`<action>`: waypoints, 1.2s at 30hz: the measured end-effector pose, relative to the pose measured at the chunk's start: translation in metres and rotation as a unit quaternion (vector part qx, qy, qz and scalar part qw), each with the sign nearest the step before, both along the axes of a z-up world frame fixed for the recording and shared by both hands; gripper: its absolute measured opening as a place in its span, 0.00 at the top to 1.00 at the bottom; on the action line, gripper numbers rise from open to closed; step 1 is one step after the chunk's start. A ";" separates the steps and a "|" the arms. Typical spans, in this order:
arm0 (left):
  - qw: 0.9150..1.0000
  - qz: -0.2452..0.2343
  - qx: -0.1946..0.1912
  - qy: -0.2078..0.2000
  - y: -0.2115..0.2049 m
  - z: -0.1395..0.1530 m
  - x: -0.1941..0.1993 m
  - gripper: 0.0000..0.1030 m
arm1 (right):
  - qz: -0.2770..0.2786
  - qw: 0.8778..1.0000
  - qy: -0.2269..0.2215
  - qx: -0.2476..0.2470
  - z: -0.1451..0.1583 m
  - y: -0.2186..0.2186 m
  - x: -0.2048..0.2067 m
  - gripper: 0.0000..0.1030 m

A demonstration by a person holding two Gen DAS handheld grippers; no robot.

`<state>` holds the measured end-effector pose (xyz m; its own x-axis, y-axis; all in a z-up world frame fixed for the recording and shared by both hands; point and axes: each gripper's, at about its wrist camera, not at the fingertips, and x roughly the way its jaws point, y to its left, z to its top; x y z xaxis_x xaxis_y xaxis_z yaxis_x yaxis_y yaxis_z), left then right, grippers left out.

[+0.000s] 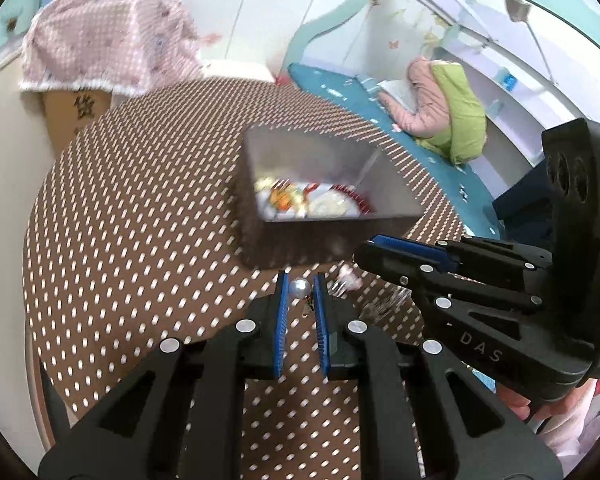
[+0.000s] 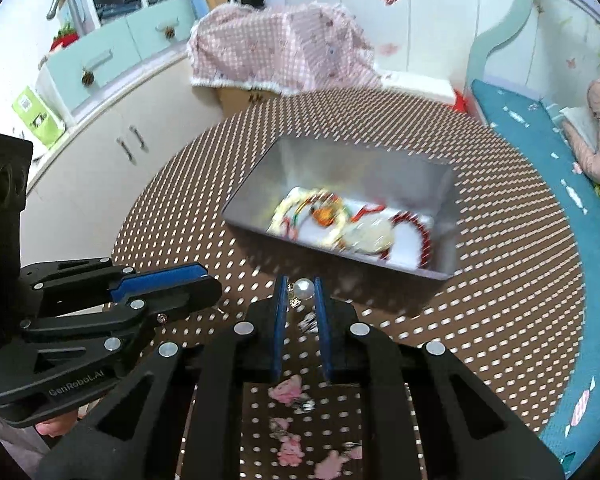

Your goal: Organize jewelry

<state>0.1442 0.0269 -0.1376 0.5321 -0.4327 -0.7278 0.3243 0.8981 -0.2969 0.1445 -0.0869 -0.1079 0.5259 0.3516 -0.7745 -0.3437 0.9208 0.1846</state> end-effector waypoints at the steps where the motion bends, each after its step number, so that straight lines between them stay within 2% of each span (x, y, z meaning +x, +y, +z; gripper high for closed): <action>1: 1.000 -0.002 0.002 -0.009 -0.005 0.006 0.003 0.88 | -0.002 1.000 -0.005 0.002 0.003 -0.004 0.000 0.87; 9: 0.999 -0.005 0.007 -0.044 -0.023 0.032 0.029 0.88 | -0.018 0.999 -0.037 0.006 0.021 -0.023 0.015 0.87; 16: 0.999 0.000 0.015 -0.041 -0.021 0.033 0.041 0.87 | -0.020 0.999 -0.040 0.010 0.021 -0.029 0.024 0.87; 18: 0.999 -0.010 0.013 -0.031 -0.018 0.026 0.033 0.86 | -0.022 0.999 -0.037 0.010 0.019 -0.030 0.026 0.87; 21: 1.000 -0.025 0.010 -0.005 -0.016 0.008 0.022 0.70 | -0.022 0.999 -0.034 0.011 0.018 -0.031 0.026 0.87; 26: 0.997 -0.036 0.047 0.049 -0.026 -0.034 0.018 0.69 | -0.023 0.999 -0.025 0.012 0.013 -0.033 0.021 0.87; 30: 0.996 -0.040 0.061 0.060 -0.033 -0.048 0.021 0.69 | -0.031 0.999 -0.019 0.011 0.009 -0.039 0.015 0.87; 32: 0.995 -0.041 0.067 0.056 -0.035 -0.052 0.023 0.71 | -0.034 0.999 -0.016 0.011 0.008 -0.041 0.014 0.87; 34: 0.994 -0.040 0.084 0.052 -0.039 -0.054 0.024 0.90 | -0.037 0.999 -0.015 0.011 0.007 -0.044 0.013 0.87; 36: 0.995 -0.042 0.076 0.055 -0.040 -0.054 0.024 0.90 | -0.038 0.999 -0.015 0.011 0.007 -0.044 0.014 0.87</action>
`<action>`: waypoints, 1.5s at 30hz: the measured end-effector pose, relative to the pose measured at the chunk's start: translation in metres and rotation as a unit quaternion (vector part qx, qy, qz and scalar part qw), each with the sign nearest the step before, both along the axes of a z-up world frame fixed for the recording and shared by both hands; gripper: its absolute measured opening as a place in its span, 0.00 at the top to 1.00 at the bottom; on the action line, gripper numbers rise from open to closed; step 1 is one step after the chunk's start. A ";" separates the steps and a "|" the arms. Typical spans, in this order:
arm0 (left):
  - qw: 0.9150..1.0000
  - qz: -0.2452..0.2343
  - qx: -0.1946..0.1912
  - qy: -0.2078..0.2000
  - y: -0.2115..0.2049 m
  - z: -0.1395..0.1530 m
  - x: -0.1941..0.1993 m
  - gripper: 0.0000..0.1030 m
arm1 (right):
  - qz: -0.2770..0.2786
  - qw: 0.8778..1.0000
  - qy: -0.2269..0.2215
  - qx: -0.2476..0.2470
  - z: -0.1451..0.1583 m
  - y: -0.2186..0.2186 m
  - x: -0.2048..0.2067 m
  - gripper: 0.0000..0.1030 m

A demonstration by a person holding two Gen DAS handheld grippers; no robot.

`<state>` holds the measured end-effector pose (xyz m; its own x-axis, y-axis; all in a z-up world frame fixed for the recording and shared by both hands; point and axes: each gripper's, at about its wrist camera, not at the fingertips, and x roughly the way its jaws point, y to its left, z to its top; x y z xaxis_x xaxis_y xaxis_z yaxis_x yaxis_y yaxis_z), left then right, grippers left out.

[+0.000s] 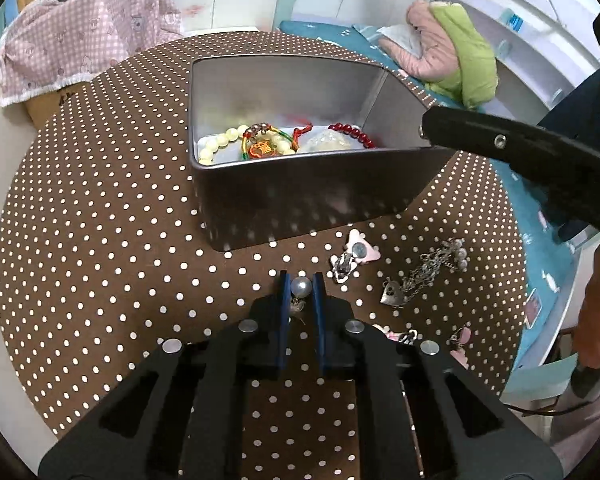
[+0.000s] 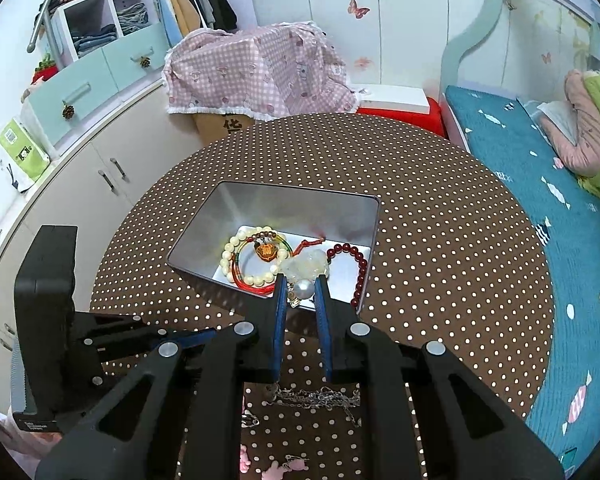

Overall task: Organize jewelry
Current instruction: 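Lower both held pearl earrings into the grey tin and open both tools, then grasp the small silver charm beside the tin with the left tool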

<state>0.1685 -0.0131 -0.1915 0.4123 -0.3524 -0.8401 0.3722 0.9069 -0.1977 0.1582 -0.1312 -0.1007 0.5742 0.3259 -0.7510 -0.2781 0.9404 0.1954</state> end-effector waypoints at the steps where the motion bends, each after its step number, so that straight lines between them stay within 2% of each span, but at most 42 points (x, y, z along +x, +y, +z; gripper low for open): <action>1: 1.000 0.001 -0.003 0.001 0.001 0.001 0.000 0.90 | 0.000 1.000 0.000 0.000 0.000 0.000 0.000 0.87; 5: 1.000 0.007 -0.009 -0.016 0.004 0.013 -0.003 0.90 | 0.003 1.000 -0.005 0.003 0.002 0.000 0.001 0.87; 12: 0.995 0.025 -0.032 -0.088 0.010 0.064 -0.002 0.90 | 0.006 1.000 -0.018 0.003 0.009 -0.002 0.007 0.87; 16: 0.994 0.039 -0.032 -0.099 0.007 0.074 0.012 0.90 | 0.004 1.000 -0.021 0.005 0.012 -0.001 0.012 0.87; 18: 0.994 0.045 -0.029 -0.097 0.006 0.074 0.016 0.89 | -0.004 1.000 -0.018 0.008 0.012 -0.002 0.013 0.85; 20: 0.994 0.052 -0.023 -0.095 0.006 0.075 0.020 0.88 | -0.015 1.000 -0.015 0.010 0.012 -0.005 0.016 0.53; 21: 0.994 0.052 -0.021 -0.095 0.005 0.074 0.021 0.88 | -0.020 1.000 -0.020 0.007 0.013 -0.006 0.015 0.51; 25: 0.994 0.057 -0.019 -0.089 0.013 0.072 0.019 0.80 | -0.021 1.000 -0.020 0.013 0.015 -0.009 0.012 0.51; 29: 0.994 0.059 -0.017 -0.087 0.015 0.071 0.015 0.79 | -0.026 0.999 -0.019 0.012 0.016 -0.012 0.007 0.52; 31: 0.994 0.059 -0.014 -0.089 0.015 0.071 0.011 0.73 | -0.029 0.999 -0.019 0.010 0.015 -0.015 0.003 0.52; 37: 0.995 0.056 -0.011 -0.081 0.013 0.063 -0.003 0.69 | -0.039 0.999 -0.010 0.003 0.007 -0.025 -0.010 0.51; 39: 0.996 0.052 -0.011 -0.075 0.011 0.059 -0.008 0.67 | -0.045 0.999 -0.004 -0.002 0.003 -0.028 -0.015 0.48; 41: 0.997 0.048 -0.010 -0.067 0.006 0.053 -0.012 0.67 | -0.048 0.999 -0.002 -0.009 0.000 -0.030 -0.019 0.40; 45: 0.998 0.038 -0.007 -0.047 -0.004 0.037 -0.016 0.67 | -0.052 0.998 0.008 -0.021 -0.009 -0.032 -0.027 0.33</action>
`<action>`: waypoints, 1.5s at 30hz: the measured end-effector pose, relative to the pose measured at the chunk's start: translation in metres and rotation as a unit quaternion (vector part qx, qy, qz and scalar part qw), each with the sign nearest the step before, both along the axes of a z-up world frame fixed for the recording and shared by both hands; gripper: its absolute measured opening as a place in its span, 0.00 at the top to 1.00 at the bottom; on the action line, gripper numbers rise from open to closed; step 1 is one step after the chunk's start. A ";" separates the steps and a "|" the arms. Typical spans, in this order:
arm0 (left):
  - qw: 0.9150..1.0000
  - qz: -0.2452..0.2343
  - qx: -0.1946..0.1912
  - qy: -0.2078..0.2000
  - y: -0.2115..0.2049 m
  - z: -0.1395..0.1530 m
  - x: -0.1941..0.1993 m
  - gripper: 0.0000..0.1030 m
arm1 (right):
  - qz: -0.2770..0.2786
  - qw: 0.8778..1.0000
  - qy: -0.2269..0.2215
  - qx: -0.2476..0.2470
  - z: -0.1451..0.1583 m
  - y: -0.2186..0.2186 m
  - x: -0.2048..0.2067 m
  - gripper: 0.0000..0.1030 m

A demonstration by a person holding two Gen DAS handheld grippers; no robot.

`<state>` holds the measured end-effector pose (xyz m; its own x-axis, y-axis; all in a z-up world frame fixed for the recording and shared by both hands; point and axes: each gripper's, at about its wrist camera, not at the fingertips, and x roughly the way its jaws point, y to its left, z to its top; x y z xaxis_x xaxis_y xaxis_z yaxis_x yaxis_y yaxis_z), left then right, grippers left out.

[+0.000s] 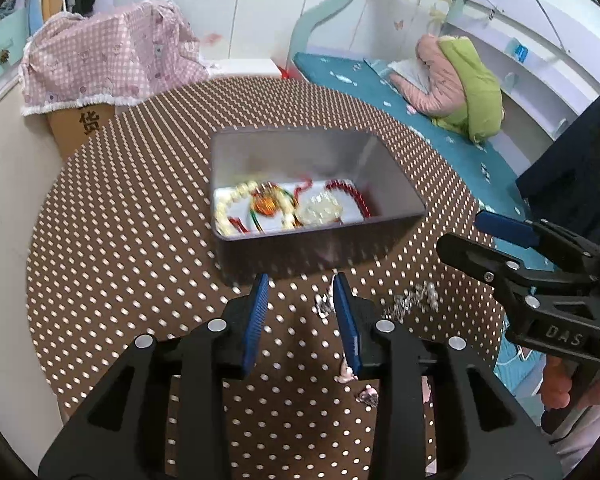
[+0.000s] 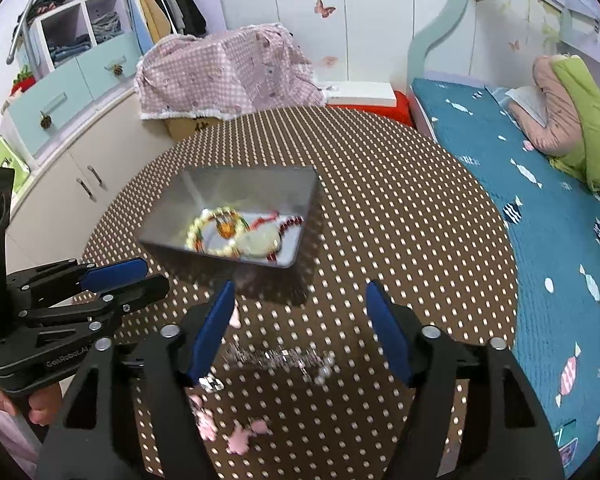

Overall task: Organize jewelry
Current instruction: 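Grasp the small silver charm beside the tin with the left tool, then grasp the pearl-tipped silver chain with the right tool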

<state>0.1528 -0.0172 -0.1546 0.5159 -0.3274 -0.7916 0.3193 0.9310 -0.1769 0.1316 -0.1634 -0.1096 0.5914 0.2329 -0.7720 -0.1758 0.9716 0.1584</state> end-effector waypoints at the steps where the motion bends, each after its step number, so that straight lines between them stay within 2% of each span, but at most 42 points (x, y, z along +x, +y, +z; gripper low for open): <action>1: 1.000 -0.004 0.004 0.006 -0.004 -0.005 0.001 0.67 | 0.000 1.000 0.002 0.001 -0.002 -0.002 -0.001 0.32; 6: 0.999 -0.016 0.022 0.028 -0.019 -0.025 0.004 0.67 | -0.006 1.000 0.011 -0.003 -0.009 -0.009 -0.002 0.29; 14: 0.998 -0.031 0.037 0.035 -0.037 -0.040 0.010 0.68 | -0.003 1.000 0.029 0.005 -0.022 -0.016 0.002 0.29; 19: 0.998 -0.028 0.042 0.032 -0.037 -0.042 0.011 0.85 | -0.003 0.999 0.039 0.008 -0.029 -0.018 0.005 0.29; 23: 0.998 -0.020 0.046 0.034 -0.035 -0.041 0.011 0.85 | 0.001 0.999 0.043 0.011 -0.033 -0.018 0.004 0.29; 34: 0.999 -0.009 0.021 0.027 -0.017 -0.030 -0.010 0.85 | 0.029 0.999 0.042 0.010 -0.036 0.000 -0.019 0.29; 40: 1.000 -0.003 0.014 0.027 -0.011 -0.025 -0.021 0.85 | 0.042 0.998 0.047 0.018 -0.035 0.013 -0.026 0.38; 45: 0.999 0.005 0.013 0.029 -0.004 -0.025 -0.028 0.85 | 0.039 0.998 0.053 0.000 -0.039 0.020 -0.023 0.38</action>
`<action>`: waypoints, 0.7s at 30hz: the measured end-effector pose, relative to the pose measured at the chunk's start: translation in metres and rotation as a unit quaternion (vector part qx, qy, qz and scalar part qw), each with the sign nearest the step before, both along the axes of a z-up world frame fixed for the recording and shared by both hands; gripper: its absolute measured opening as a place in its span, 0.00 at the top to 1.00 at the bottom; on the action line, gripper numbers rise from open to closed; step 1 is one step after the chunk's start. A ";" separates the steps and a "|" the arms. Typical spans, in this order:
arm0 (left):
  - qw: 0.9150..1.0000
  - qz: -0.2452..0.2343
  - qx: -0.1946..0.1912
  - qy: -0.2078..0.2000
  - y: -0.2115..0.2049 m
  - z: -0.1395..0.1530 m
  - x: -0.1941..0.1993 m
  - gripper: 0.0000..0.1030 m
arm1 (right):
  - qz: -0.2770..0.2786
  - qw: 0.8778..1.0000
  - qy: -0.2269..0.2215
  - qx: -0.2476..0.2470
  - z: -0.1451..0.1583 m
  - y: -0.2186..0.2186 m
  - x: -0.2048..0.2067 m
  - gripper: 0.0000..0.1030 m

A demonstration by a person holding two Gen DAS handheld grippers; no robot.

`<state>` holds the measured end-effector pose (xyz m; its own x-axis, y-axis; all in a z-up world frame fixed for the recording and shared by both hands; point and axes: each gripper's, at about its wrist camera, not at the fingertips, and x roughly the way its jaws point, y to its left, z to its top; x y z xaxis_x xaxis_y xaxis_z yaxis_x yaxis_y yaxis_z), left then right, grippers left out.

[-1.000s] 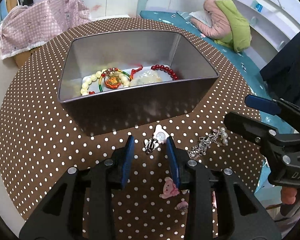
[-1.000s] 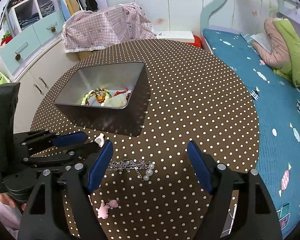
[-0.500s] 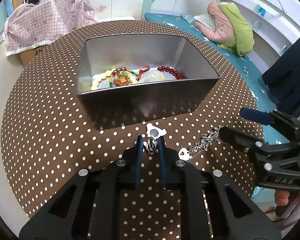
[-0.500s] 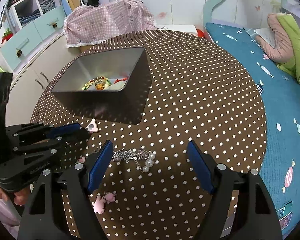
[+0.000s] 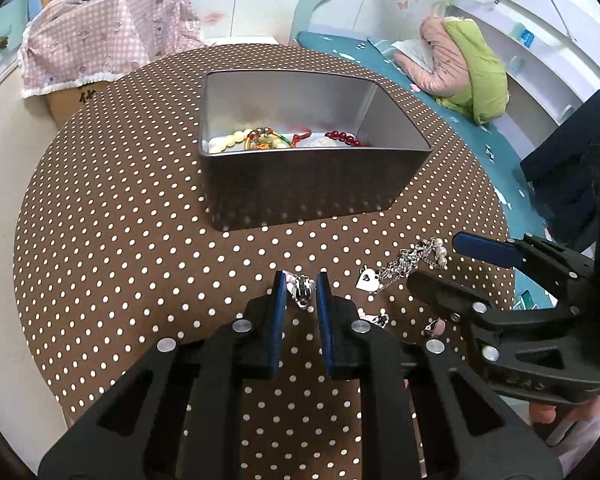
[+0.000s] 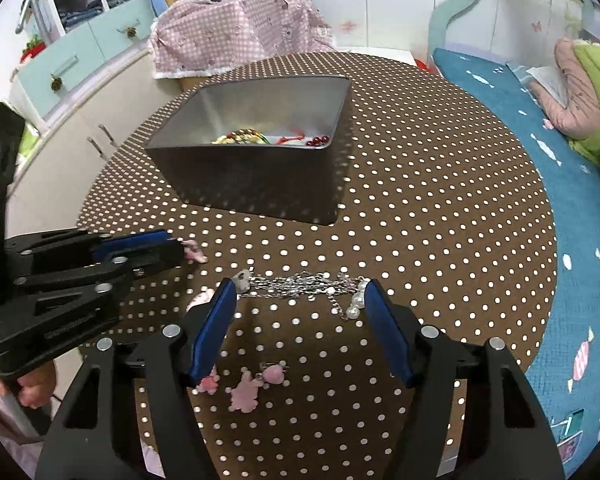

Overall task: Organize jewelry
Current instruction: 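Grasp the pearl-tipped silver chain with the right tool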

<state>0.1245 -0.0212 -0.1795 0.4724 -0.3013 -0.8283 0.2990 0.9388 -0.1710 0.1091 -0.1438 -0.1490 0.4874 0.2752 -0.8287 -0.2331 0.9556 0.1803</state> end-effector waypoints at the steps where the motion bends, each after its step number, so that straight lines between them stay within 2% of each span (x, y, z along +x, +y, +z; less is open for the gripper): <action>1: 1.000 0.002 -0.001 0.001 0.001 0.000 -0.001 0.85 | 0.001 1.000 0.003 0.002 -0.002 0.001 0.001 0.38; 10: 1.000 0.008 -0.002 0.005 0.004 0.001 -0.003 0.85 | -0.008 0.999 0.015 0.029 -0.010 -0.003 0.022 0.38; 16: 1.000 0.014 -0.005 0.013 0.007 -0.002 0.000 0.85 | -0.009 1.000 0.014 0.024 -0.008 -0.002 0.024 0.38; 21: 1.000 0.016 -0.006 0.011 0.008 -0.002 0.002 0.85 | -0.011 1.000 0.010 0.021 -0.009 -0.006 0.020 0.44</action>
